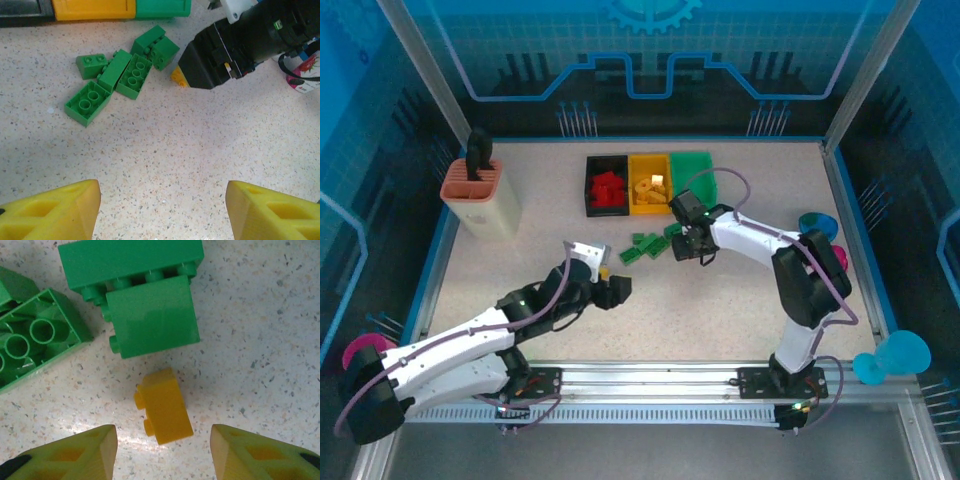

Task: Sort the legos into containers by color
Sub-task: Pick up the lego from the center of the table.

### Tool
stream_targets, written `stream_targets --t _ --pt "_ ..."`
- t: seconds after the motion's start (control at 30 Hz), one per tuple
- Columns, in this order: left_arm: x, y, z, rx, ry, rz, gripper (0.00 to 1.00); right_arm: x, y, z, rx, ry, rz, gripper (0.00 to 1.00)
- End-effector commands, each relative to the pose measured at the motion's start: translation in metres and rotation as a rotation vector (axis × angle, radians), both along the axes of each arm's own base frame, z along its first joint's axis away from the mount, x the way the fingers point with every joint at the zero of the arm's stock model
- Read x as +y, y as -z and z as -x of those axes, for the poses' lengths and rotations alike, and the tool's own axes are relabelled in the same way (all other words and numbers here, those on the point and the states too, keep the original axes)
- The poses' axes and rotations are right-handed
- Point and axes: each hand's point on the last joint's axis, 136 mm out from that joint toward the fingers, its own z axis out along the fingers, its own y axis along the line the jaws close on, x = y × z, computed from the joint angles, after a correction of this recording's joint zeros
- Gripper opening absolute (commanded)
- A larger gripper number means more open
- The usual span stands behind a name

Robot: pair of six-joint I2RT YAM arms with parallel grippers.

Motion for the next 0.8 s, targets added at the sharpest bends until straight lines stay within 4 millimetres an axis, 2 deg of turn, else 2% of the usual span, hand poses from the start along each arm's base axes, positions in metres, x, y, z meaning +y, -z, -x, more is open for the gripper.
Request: stream_targets --t 0.0,0.2,0.33,0.43,0.53,0.63,0.77 --pt "0.004 0.007 0.003 0.011 -0.026 -0.001 0.68 -0.003 0.008 -0.009 0.023 -0.007 0.030 0.52" --pt "0.003 0.011 0.006 0.015 -0.025 -0.004 0.67 0.000 0.024 -0.008 0.066 -0.002 0.049 0.36" --pt "0.004 0.013 0.007 0.016 -0.025 -0.013 0.67 0.007 0.013 -0.003 0.051 -0.010 0.046 0.29" --pt "0.005 0.013 0.007 0.011 -0.028 -0.014 0.67 0.014 -0.008 0.000 0.012 -0.029 0.046 0.27" --pt "0.005 0.010 0.006 0.003 -0.029 -0.009 0.67 0.023 -0.041 -0.005 -0.054 -0.043 0.024 0.28" --pt "0.005 0.009 0.007 0.000 -0.029 -0.011 0.66 0.035 -0.076 -0.019 -0.132 -0.054 -0.030 0.29" --pt "0.010 0.017 0.011 0.030 -0.036 -0.031 0.66 0.052 -0.109 -0.045 -0.216 -0.067 -0.086 0.29"
